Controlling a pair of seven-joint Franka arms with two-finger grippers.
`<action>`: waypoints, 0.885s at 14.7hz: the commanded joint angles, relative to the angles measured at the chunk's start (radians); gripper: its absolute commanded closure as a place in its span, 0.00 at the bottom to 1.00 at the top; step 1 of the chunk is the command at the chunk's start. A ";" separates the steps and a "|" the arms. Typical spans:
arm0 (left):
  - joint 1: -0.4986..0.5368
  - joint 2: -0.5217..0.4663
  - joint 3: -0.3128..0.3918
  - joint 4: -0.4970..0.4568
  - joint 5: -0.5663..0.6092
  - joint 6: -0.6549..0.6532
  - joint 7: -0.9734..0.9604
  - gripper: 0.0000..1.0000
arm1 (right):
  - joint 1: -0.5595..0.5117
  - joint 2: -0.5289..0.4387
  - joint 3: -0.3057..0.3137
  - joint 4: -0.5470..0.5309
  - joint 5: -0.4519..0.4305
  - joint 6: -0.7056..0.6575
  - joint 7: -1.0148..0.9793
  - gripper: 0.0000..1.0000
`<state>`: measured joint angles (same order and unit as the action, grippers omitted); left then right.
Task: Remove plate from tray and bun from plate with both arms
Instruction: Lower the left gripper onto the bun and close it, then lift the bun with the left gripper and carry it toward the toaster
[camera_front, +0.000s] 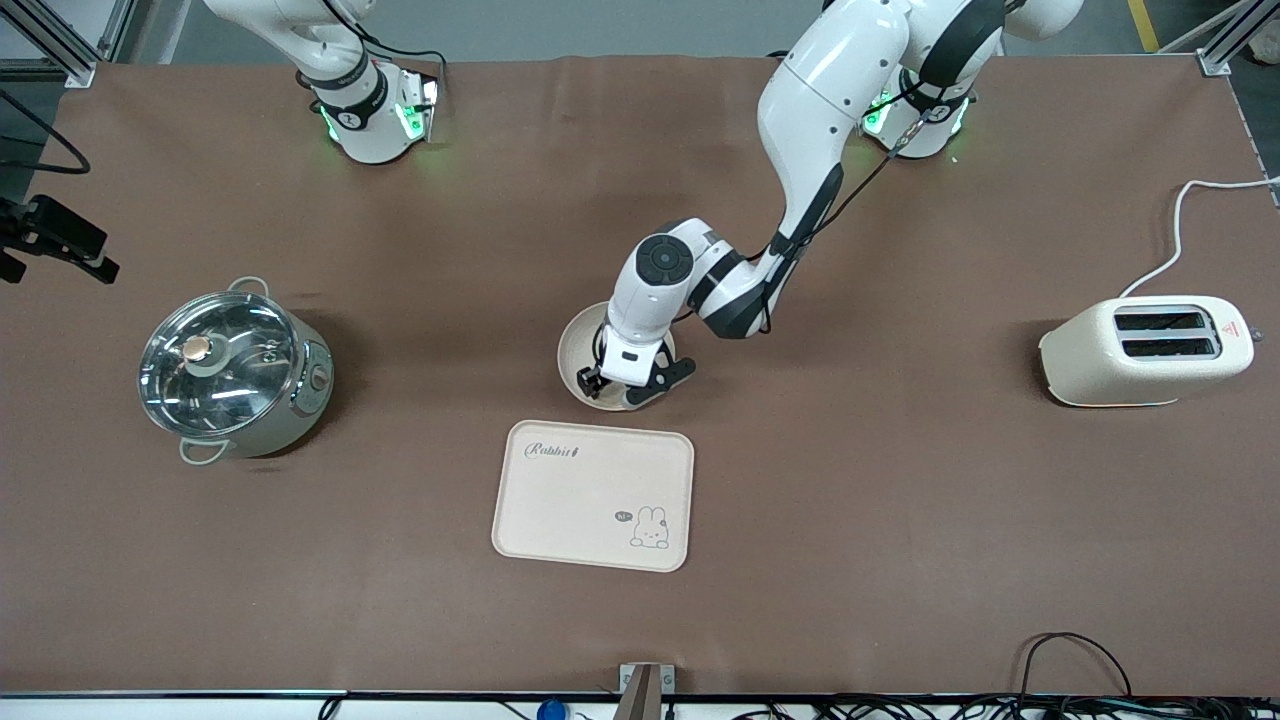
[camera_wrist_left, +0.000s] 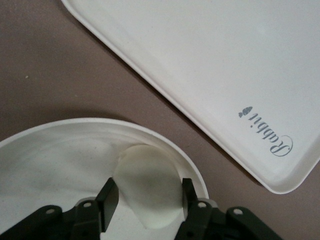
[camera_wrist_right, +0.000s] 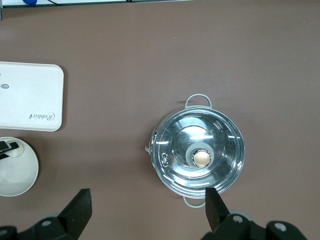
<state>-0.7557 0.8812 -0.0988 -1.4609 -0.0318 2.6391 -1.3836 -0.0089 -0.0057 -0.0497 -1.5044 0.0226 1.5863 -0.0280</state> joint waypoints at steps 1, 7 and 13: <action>-0.010 0.009 0.008 0.020 0.024 0.002 -0.025 0.66 | 0.000 0.007 -0.001 0.016 -0.012 -0.003 0.010 0.00; -0.013 -0.030 0.010 0.019 0.068 -0.025 -0.026 0.78 | 0.001 0.007 -0.001 0.013 -0.010 -0.005 0.010 0.00; 0.006 -0.155 0.030 0.020 0.122 -0.207 -0.020 0.80 | 0.006 0.007 -0.001 0.013 -0.009 -0.005 0.010 0.00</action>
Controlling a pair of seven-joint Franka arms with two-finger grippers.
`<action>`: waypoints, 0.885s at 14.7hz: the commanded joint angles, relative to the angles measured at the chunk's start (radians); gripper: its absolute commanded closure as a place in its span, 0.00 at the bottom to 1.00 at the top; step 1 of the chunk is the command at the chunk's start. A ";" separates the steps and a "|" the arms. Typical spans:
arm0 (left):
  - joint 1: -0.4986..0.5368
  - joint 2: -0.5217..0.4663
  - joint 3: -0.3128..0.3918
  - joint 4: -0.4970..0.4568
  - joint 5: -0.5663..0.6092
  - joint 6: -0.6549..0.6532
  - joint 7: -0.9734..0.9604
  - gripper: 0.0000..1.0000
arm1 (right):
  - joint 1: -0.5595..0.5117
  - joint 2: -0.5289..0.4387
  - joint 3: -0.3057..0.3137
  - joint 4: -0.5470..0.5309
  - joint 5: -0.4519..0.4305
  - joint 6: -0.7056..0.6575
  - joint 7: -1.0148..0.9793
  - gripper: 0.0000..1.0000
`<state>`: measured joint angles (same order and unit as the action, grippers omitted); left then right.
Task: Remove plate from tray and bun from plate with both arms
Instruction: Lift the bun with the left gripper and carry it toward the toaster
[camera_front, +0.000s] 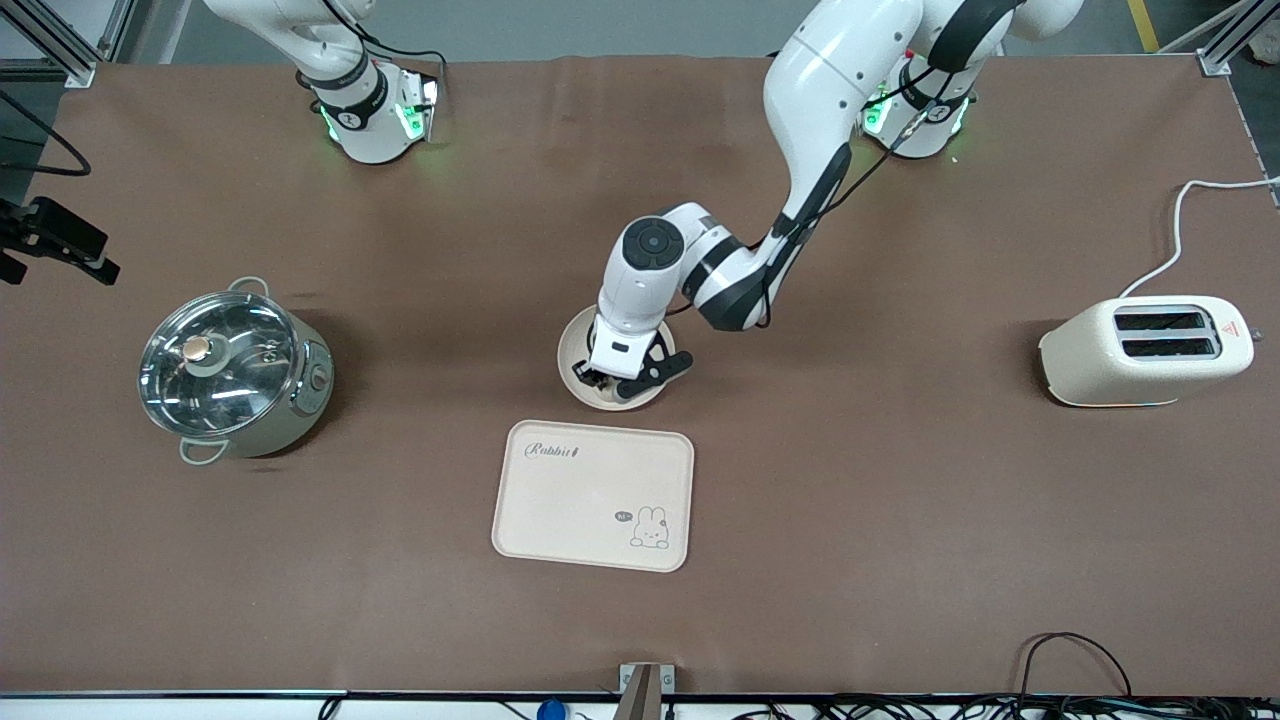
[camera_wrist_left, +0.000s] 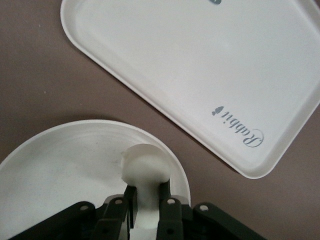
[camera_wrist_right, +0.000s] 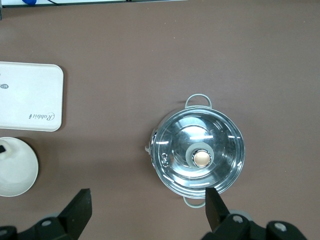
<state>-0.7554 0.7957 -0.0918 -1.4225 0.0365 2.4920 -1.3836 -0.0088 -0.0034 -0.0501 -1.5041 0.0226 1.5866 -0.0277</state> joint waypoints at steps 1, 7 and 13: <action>0.013 -0.091 0.038 -0.018 0.075 -0.085 -0.017 0.79 | 0.007 0.005 -0.001 0.013 -0.009 -0.005 0.009 0.00; 0.241 -0.168 0.049 -0.018 0.083 -0.131 0.161 0.79 | 0.007 0.005 0.001 0.013 -0.006 -0.007 0.009 0.00; 0.401 -0.132 0.047 -0.056 0.077 -0.196 0.346 0.79 | 0.006 0.011 0.001 0.007 -0.004 -0.008 0.009 0.00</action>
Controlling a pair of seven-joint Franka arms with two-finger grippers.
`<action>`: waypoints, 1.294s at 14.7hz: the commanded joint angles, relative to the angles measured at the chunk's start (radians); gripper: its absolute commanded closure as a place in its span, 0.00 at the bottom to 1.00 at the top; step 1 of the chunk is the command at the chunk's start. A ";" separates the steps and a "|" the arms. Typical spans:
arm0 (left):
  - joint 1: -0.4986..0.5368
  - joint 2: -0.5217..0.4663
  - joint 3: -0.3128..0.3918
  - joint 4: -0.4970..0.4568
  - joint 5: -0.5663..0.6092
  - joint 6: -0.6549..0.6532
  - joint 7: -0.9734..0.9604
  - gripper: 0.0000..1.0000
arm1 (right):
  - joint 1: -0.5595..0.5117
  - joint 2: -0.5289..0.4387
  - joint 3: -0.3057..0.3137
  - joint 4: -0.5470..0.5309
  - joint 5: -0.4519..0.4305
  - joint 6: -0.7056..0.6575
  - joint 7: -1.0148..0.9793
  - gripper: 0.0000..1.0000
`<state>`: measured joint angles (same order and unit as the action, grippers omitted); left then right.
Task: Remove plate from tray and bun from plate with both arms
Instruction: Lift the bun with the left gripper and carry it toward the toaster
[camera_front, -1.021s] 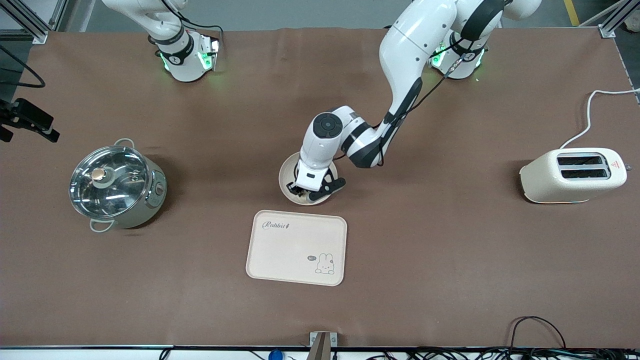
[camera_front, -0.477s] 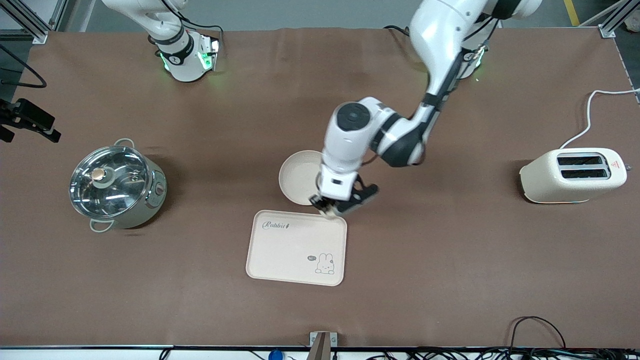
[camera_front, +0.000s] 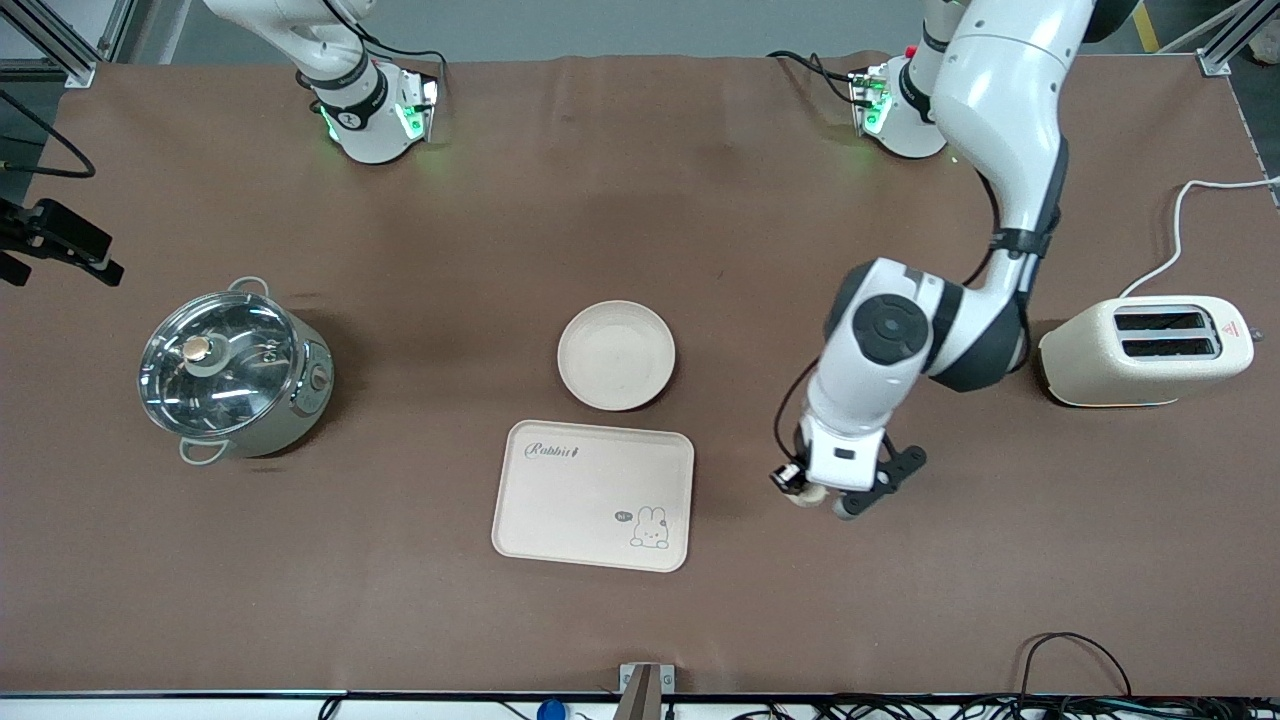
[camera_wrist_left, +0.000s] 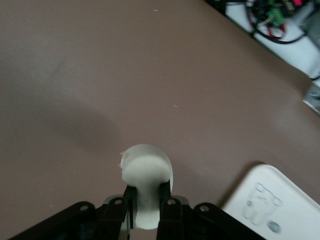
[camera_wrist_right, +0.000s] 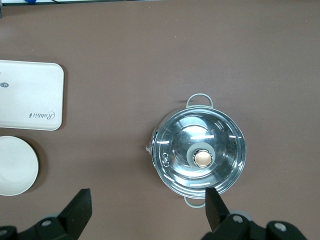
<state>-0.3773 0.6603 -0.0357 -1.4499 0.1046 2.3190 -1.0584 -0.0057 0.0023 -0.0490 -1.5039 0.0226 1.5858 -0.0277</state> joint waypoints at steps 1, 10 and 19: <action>0.050 0.004 -0.010 -0.050 0.009 -0.023 0.043 0.79 | 0.006 0.005 -0.002 0.007 -0.006 -0.009 0.009 0.00; 0.202 0.110 -0.023 -0.072 -0.090 0.003 0.165 0.75 | 0.015 0.007 0.001 0.007 -0.003 -0.009 0.011 0.00; 0.212 0.064 -0.023 -0.020 -0.128 -0.062 0.225 0.00 | 0.026 0.005 0.001 0.008 -0.001 -0.006 0.011 0.00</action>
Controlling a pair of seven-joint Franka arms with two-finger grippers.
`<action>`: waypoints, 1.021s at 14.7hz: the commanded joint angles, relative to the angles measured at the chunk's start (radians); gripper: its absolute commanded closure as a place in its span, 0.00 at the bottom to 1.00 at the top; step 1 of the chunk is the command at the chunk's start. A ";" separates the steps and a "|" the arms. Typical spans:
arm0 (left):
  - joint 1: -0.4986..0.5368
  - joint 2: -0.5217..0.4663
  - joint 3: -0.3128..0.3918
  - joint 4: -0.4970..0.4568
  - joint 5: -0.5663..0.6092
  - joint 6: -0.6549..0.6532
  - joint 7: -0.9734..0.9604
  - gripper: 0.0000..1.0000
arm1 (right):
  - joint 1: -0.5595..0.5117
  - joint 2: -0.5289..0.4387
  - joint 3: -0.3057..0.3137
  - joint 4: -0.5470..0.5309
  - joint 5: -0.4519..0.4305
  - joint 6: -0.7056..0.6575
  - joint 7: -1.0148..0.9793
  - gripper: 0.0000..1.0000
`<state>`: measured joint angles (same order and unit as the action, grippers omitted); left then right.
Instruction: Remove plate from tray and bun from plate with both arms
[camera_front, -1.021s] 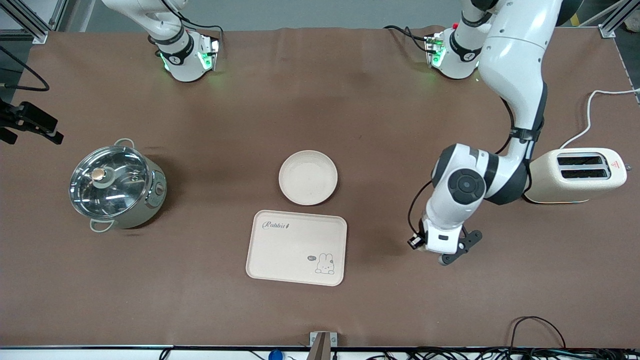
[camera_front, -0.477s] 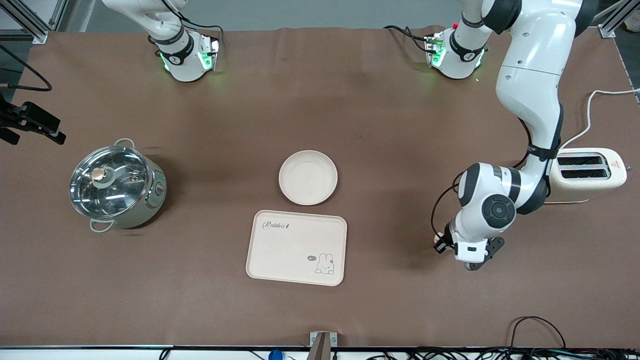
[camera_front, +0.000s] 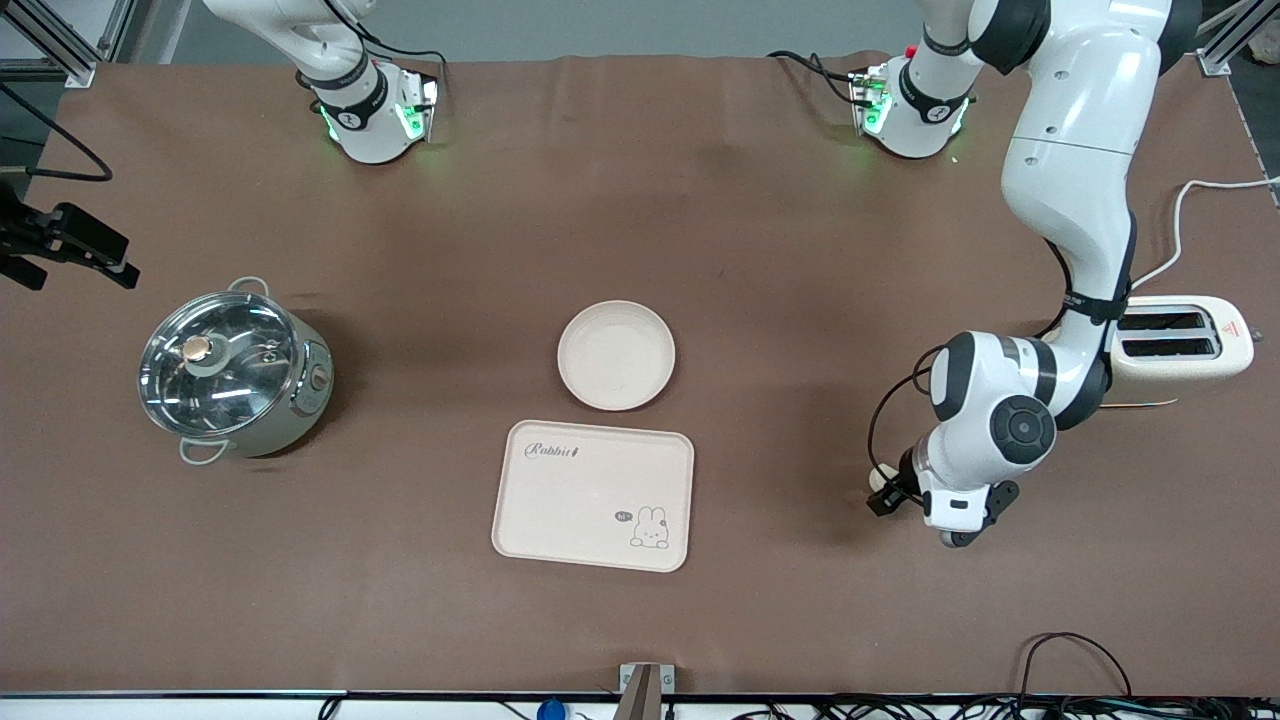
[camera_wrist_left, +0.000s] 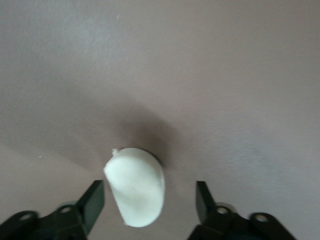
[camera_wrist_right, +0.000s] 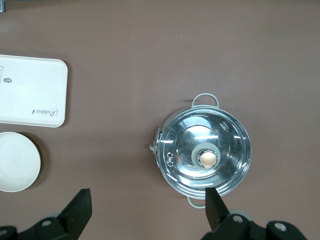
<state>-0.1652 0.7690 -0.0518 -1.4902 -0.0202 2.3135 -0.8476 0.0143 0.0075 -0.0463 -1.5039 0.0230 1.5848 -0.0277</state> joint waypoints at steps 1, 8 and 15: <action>0.000 -0.065 -0.005 0.040 0.009 -0.104 0.021 0.00 | 0.004 0.000 -0.001 0.008 -0.001 -0.006 0.009 0.00; 0.065 -0.341 0.001 0.056 0.065 -0.305 0.355 0.00 | -0.002 0.002 -0.003 0.011 -0.001 0.001 0.011 0.00; 0.082 -0.609 -0.002 0.056 0.060 -0.633 0.623 0.00 | -0.039 0.040 -0.007 0.016 -0.001 0.011 0.009 0.00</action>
<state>-0.0803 0.2350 -0.0495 -1.4009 0.0272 1.7334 -0.2831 -0.0116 0.0349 -0.0597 -1.5036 0.0229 1.5963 -0.0256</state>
